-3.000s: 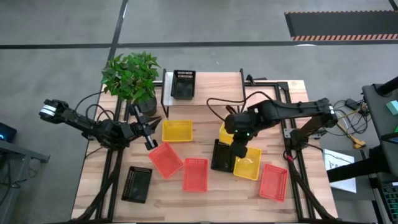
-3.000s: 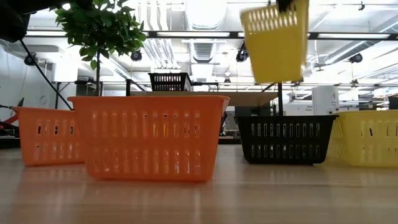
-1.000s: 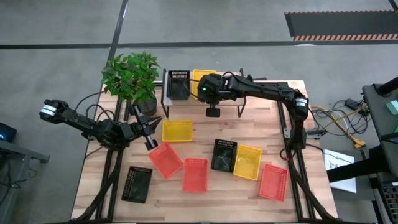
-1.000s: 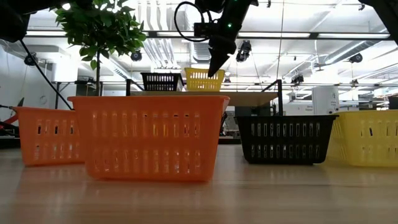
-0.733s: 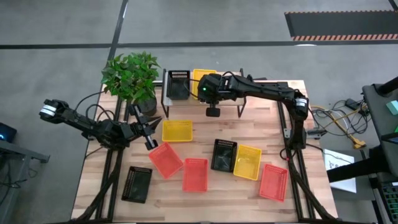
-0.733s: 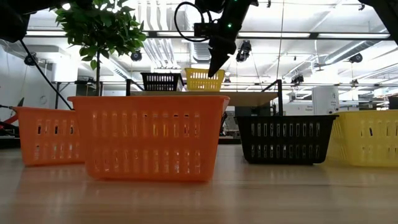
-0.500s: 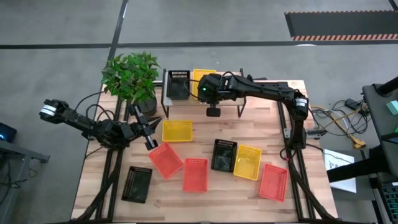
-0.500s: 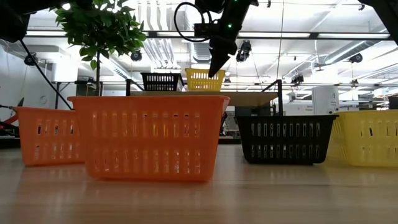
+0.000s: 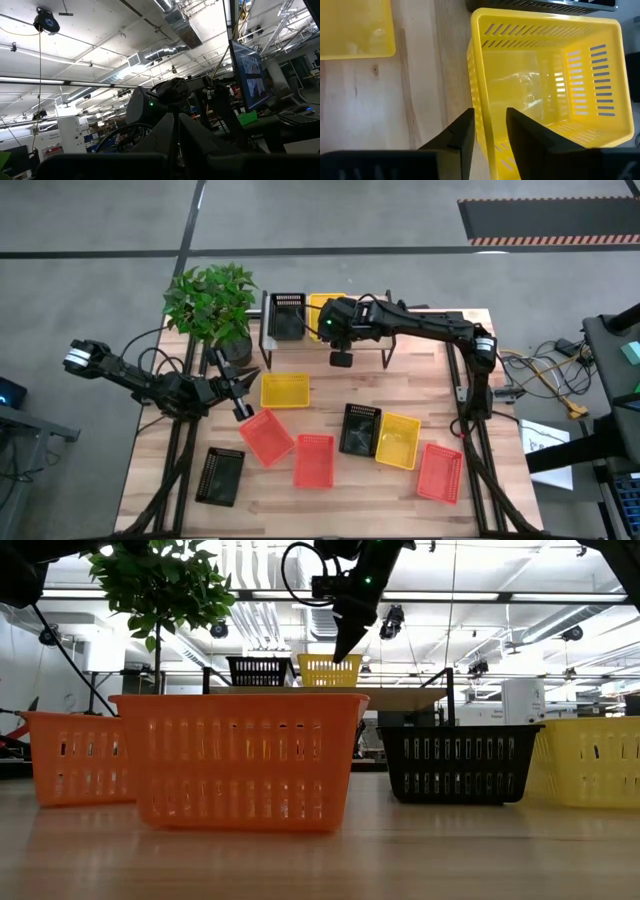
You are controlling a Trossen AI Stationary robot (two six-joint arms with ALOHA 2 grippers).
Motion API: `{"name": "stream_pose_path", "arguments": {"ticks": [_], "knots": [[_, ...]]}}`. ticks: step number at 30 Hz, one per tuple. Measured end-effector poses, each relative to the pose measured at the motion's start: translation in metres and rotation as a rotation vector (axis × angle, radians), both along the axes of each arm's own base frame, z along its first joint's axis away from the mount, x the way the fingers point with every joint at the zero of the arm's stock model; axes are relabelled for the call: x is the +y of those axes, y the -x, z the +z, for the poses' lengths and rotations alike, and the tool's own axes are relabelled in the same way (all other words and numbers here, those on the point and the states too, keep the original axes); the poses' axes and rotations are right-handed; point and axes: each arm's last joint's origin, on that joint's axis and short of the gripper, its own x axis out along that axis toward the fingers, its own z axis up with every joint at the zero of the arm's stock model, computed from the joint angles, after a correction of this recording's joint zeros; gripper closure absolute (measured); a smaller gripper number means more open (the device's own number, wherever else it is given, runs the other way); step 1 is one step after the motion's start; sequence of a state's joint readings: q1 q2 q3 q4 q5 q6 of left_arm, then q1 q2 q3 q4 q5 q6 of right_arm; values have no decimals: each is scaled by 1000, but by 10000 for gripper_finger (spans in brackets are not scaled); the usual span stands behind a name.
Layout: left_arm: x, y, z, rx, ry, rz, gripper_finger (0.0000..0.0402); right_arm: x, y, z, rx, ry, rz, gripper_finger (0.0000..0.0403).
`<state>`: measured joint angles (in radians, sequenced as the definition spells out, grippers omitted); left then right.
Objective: Stack baskets on shelf by color
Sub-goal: Put the middle orange bin on the shelf
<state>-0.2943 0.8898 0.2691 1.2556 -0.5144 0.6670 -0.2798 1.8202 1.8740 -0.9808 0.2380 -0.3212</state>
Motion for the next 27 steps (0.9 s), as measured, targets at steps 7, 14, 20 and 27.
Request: {"name": "stream_pose_path", "arguments": {"ticks": [7, 14, 20, 27], "knots": [[0, 0, 0, 0, 0, 0, 391, 6, 4, 10, -52, -31, -50, 293], [0, 0, 0, 0, 0, 0, 391, 43, 18, 38, -170, -263, -44, 289], [0, 0, 0, -1, 0, 0, 391, 108, 21, 44, -199, -443, 94, 287], [0, 0, 0, -3, 1, -1, 391, 209, 5, 9, -263, -515, 268, 277]]}}
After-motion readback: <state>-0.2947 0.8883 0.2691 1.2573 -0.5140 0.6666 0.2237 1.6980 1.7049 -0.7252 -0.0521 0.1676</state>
